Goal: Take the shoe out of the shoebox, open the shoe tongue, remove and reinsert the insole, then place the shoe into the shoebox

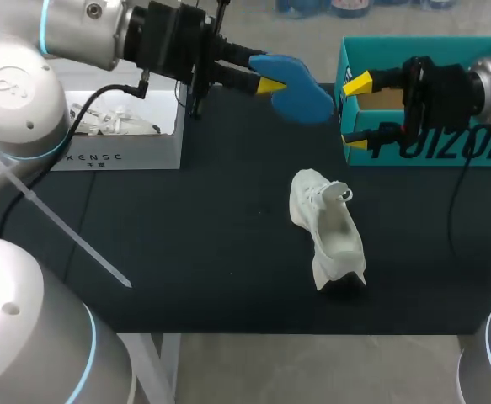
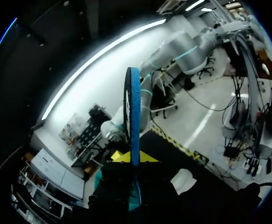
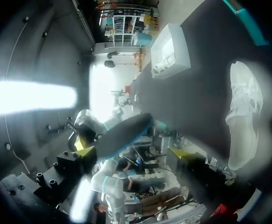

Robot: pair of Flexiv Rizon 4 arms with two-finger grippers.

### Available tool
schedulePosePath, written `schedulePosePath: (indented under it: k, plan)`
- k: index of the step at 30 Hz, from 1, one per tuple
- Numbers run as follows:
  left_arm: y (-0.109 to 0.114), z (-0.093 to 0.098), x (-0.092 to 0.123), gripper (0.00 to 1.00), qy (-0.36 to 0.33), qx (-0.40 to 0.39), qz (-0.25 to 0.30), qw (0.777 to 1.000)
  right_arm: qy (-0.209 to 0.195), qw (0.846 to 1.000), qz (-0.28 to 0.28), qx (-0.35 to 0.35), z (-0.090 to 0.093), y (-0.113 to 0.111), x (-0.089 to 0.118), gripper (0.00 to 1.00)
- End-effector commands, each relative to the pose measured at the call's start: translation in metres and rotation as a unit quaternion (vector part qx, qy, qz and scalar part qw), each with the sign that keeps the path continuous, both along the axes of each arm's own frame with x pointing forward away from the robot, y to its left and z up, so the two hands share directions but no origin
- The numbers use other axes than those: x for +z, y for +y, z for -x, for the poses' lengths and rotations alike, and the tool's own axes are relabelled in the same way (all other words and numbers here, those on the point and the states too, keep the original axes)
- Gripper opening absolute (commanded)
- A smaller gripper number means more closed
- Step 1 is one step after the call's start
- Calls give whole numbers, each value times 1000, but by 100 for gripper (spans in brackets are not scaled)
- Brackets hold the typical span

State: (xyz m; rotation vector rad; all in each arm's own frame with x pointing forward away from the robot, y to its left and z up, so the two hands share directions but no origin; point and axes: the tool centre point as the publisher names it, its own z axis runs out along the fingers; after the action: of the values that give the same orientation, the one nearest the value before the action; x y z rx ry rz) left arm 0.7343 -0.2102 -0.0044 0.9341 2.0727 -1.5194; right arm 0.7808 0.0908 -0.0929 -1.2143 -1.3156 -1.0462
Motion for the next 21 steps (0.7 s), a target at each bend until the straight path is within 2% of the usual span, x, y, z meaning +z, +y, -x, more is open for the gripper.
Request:
schedulePosePath:
  k: [1, 6, 14, 21]
  plan:
    - [10, 20, -6, 0, -217, -35, -51, 974, 0, 1000, 0, 0, -1, 1, -1, 100]
    - [17, 22, -20, 0, -239, -16, -52, 970, 0, 1000, 0, 0, -1, 1, -1, 100]
    - [14, 26, -46, 0, -239, -44, -61, 968, 0, 1000, 0, 0, -1, 1, -1, 100]
    - [17, 13, -68, 0, -222, -53, -6, 974, 0, 1000, 0, 0, -1, 1, -1, 100]
